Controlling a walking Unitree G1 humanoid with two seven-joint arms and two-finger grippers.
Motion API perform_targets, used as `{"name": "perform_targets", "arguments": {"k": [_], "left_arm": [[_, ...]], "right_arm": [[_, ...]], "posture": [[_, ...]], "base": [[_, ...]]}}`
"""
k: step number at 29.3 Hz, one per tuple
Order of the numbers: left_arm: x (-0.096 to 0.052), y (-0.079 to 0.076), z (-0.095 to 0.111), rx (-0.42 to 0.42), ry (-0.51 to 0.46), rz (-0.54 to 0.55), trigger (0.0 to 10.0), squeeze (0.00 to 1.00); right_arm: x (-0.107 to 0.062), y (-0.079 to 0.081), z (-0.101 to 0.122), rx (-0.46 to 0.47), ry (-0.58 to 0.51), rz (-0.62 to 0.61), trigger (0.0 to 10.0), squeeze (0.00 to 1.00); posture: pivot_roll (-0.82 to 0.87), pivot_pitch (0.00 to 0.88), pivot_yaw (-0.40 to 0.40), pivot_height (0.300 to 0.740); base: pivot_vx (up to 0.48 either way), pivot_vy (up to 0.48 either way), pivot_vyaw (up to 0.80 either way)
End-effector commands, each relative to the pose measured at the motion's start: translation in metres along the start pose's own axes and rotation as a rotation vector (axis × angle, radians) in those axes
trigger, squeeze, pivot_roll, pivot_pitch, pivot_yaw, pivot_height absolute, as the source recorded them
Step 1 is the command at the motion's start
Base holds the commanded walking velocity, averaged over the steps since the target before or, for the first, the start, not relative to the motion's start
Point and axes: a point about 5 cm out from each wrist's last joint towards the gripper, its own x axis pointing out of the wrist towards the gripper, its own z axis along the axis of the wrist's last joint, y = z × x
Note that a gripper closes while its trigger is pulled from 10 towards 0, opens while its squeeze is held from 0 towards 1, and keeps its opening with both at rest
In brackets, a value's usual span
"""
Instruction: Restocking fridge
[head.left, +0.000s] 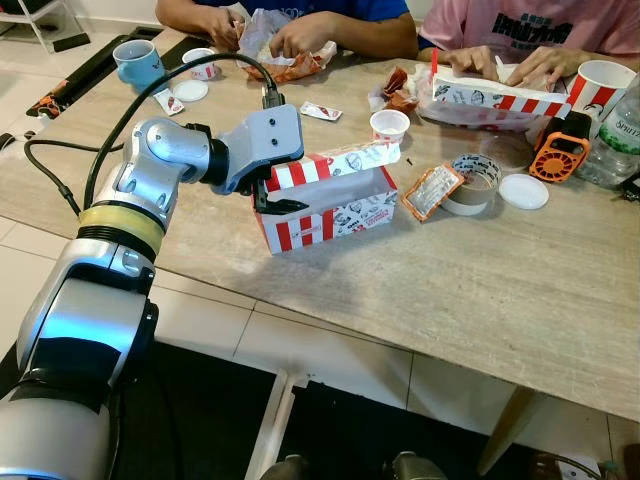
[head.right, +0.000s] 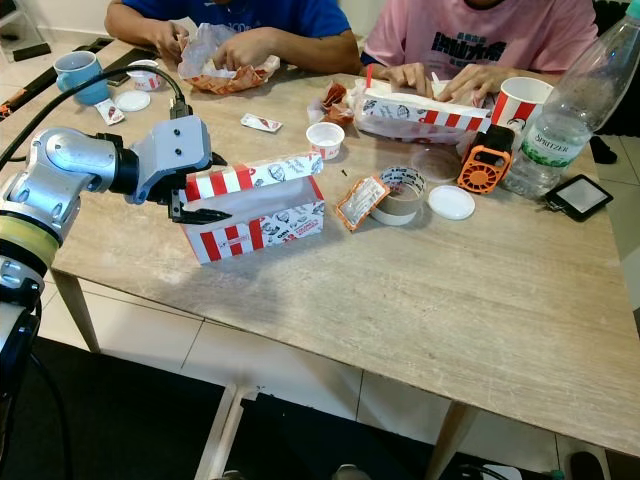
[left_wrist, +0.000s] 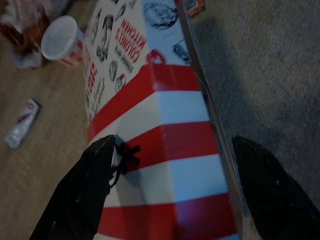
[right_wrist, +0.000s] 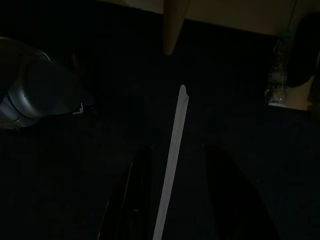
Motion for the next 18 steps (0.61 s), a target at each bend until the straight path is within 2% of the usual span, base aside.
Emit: {"name": "perform_targets", "arguments": {"k": [1,4,6,8,14,18], "left_arm": [[0.004,0.0,0.002,-0.026,0.001,-0.029,10.0,0.0],[0.002,0.003,0.001,-0.063,0.002,-0.014,10.0,0.0],[-0.004,0.009,-0.002,-0.134,0.002,0.022,10.0,0.0],[-0.005,0.011,-0.002,-0.16,-0.005,0.033,10.0,0.0],[-0.009,0.013,0.001,-0.197,-0.033,0.009,10.0,0.0],[-0.009,0.011,-0.004,-0.224,-0.017,-0.017,10.0,0.0]], "right_arm": [[0.0,0.003,-0.005,-0.01,0.011,0.005,10.0,0.0],[0.0,0.003,-0.005,-0.01,0.01,0.007,10.0,0.0],[0.0,0.005,-0.006,-0.011,0.011,0.009,10.0,0.0],[0.0,0.005,-0.006,-0.01,0.011,0.009,10.0,0.0],[0.0,0.006,-0.005,-0.006,0.006,0.009,10.0,0.0],[0.001,0.007,-0.004,-0.003,0.001,0.009,10.0,0.0]], "posture": [[-0.09,0.202,0.053,0.74],[-0.09,0.201,0.057,0.74],[-0.09,0.2,0.059,0.74],[-0.09,0.199,0.06,0.74],[-0.09,0.198,0.063,0.74],[-0.09,0.198,0.064,0.74]], "base": [[0.0,0.0,0.0],[0.0,0.0,0.0],[0.0,0.0,0.0],[0.0,0.0,0.0],[0.0,0.0,0.0],[0.0,0.0,0.0]]}}
